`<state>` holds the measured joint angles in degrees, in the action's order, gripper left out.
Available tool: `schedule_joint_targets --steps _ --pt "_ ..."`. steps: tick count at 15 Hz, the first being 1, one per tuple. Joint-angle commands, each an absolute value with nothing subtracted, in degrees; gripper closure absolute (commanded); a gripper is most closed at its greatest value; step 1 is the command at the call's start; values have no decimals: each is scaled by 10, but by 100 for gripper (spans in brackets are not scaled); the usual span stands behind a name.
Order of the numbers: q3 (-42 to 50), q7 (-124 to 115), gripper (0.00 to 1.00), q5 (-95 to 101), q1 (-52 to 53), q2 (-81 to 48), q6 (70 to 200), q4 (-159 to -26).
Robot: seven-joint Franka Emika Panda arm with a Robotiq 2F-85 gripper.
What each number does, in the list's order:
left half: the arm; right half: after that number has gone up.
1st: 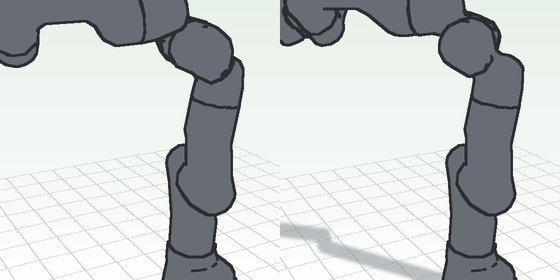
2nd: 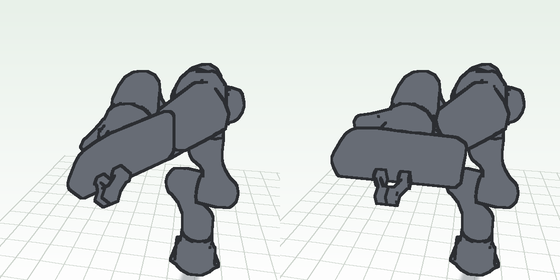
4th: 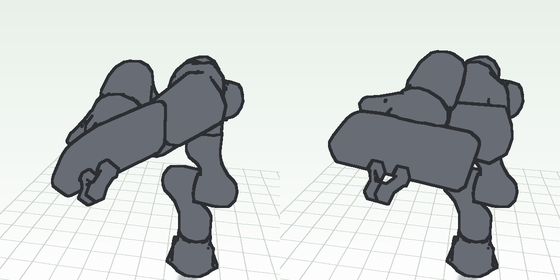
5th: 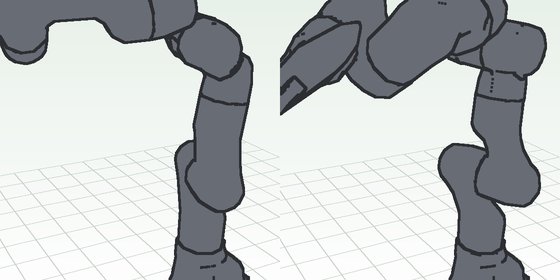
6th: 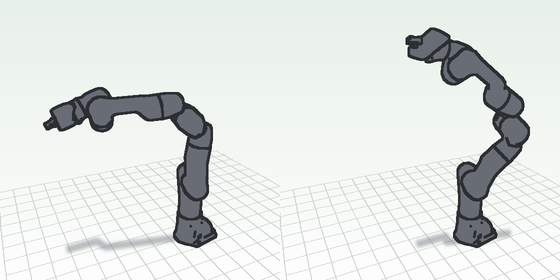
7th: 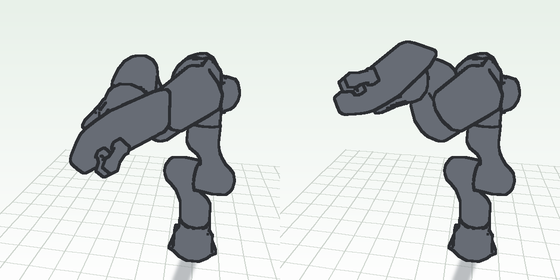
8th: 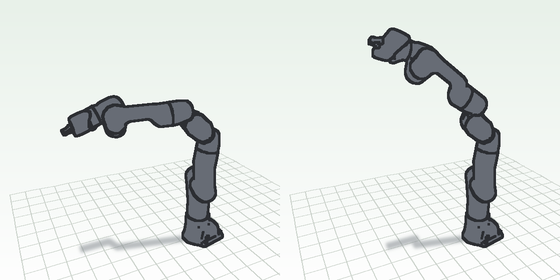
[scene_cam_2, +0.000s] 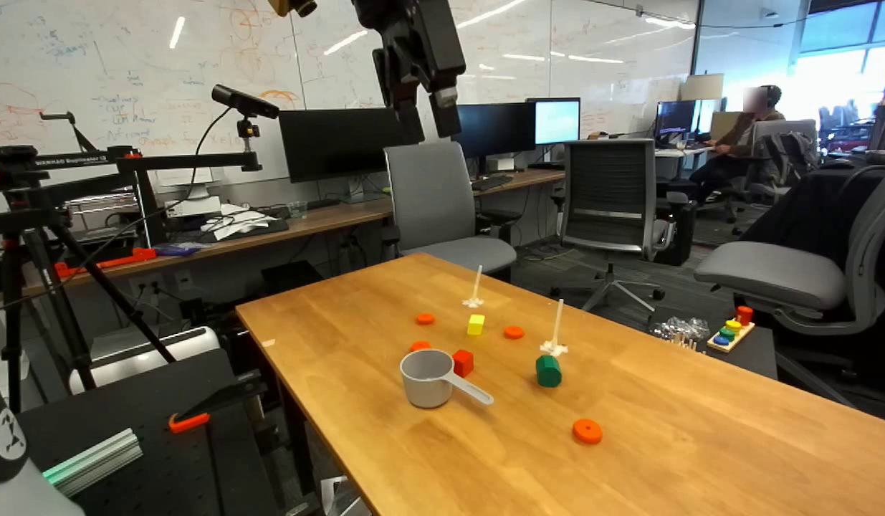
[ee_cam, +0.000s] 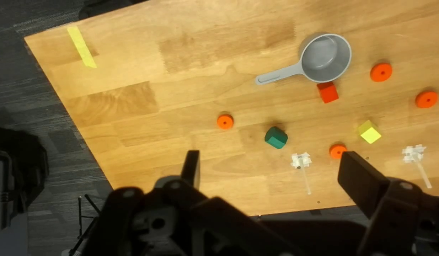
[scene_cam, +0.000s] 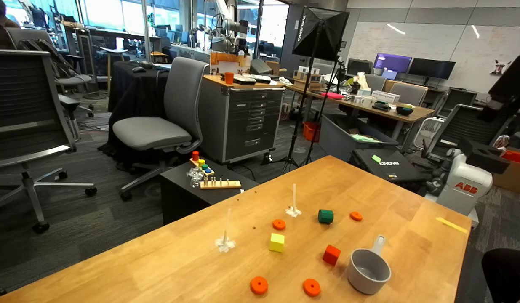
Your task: Put the blocks in the cup
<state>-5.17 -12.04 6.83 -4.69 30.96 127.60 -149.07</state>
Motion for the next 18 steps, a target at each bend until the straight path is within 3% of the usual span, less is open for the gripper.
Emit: schedule_joint_targets --steps 1,9,17,18 --pt "-41 -94 0 78 -43 255 1268 -1446" --pt "-62 -144 0 201 -35 -11 1261 -1235" --pt "-38 38 0 229 19 -197 1144 -1032" --pt "-36 14 0 208 12 -157 1199 -1099"
